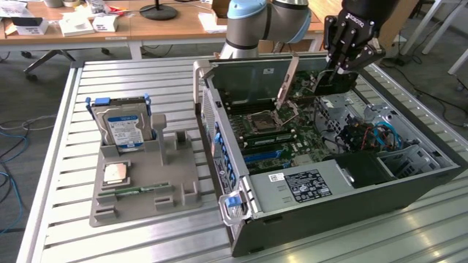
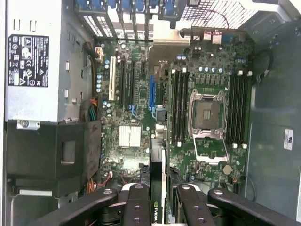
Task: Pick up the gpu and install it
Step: 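Insert the gpu into the slot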
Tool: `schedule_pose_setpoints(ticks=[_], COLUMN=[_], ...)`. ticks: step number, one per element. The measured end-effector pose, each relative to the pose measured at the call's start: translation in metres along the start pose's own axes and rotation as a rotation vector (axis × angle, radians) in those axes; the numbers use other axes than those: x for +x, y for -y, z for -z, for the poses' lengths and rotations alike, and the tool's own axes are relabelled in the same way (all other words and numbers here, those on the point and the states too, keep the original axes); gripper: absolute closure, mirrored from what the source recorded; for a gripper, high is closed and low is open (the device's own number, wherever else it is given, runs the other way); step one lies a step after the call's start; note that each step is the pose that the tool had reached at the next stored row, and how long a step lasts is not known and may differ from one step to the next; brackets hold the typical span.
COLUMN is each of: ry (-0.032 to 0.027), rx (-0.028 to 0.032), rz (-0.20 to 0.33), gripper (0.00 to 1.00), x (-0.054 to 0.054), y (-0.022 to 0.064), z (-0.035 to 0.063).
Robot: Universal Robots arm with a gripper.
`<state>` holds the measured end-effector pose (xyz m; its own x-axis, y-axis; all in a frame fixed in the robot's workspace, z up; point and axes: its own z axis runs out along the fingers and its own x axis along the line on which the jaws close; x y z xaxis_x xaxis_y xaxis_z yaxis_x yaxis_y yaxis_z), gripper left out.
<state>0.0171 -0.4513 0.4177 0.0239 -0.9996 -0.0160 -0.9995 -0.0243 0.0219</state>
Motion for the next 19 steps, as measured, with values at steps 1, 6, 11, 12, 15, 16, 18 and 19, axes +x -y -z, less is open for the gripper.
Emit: schedule_pose_setpoints(ticks=[1,6,11,12,15,16,18,19], ry=[0.0001,-0.0002,-0.0009,-0.0014,-0.0037,-0.0043,-0.0044,-0.0045], rx=[0.0000,0.0000,-0.0001,-0.0001,-0.0001,-0.0001,-0.0001,-0.0001], rz=[0.000,0.000,0.000,0.000,0.000,0.000,0.000,0.000], gripper=[0.74,0.74,0.74,0.74,0.74,0.74,0.74,0.74], x=[-0.001,-0.003,-0.005,-0.006,-0.006,-0.006,-0.006,-0.006], y=[-0.0021,-0.0114,-0.0183,-0.0189,-0.0194,-0.0194,-0.0194,-0.0194], z=[-0.0002,-0.0014,-0.0028,-0.0034,-0.0059,-0.0068,-0.0086,-0.0093])
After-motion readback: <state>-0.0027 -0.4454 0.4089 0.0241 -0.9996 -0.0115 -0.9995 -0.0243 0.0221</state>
